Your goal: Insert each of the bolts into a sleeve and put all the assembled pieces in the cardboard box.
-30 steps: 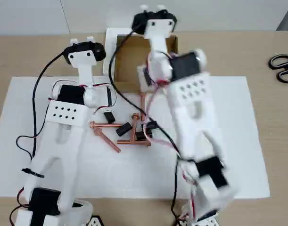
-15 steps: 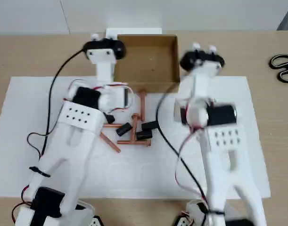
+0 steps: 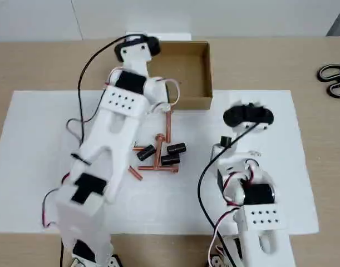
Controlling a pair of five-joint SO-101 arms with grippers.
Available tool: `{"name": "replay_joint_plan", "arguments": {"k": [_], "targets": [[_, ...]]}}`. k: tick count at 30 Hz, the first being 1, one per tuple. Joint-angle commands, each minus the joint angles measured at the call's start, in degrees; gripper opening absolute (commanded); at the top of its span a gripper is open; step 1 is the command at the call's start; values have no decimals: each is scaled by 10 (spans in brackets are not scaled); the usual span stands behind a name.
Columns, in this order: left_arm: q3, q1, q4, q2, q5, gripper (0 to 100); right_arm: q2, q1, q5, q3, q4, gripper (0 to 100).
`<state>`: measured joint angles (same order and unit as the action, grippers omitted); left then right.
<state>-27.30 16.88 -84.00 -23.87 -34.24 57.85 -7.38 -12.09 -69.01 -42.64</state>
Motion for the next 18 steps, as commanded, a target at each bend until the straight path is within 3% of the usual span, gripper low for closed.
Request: {"name": "replay_joint_plan", "arguments": {"k": [1,6,11,18], "targets": [[-116,18,-18,-54,-6,7,45,4,-6,-40,38,5],[-229,53,-71,-140,-6,16,104,4,-5,-128,86,5],[-324,52,-166,-201,-4,159,183,4,-5,-178,93,5],[-318,44,-164,-210,-4,186,293,4,-5,-234,90,5]]}}
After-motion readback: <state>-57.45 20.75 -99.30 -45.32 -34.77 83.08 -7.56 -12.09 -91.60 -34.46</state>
